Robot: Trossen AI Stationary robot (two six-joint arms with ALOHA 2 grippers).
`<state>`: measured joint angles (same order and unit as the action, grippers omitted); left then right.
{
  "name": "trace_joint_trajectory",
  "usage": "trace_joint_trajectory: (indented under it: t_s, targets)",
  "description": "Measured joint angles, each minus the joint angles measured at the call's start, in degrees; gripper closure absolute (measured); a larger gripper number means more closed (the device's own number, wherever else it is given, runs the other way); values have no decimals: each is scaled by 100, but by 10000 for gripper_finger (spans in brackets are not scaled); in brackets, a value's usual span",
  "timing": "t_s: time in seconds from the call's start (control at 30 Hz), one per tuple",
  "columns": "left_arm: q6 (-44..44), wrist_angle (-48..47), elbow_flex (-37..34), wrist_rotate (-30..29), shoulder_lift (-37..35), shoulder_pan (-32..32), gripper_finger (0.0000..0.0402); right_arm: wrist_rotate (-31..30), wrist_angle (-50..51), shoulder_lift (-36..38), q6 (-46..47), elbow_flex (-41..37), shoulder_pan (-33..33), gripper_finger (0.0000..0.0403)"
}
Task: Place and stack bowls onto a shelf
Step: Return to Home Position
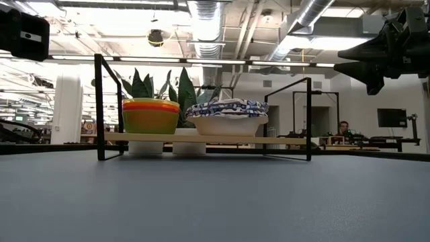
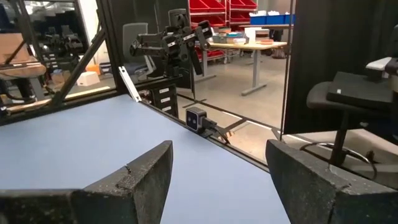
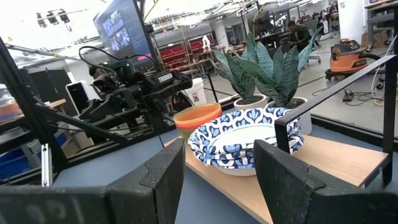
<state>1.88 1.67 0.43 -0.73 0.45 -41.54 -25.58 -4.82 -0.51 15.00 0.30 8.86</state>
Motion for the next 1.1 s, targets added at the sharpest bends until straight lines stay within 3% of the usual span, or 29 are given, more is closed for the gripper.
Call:
trace_joint_trajectory:
  t_s: [1.1]
  targets:
    - [-14,-2,-4,4,0,-2,154,2,2,0,1,0,1,188]
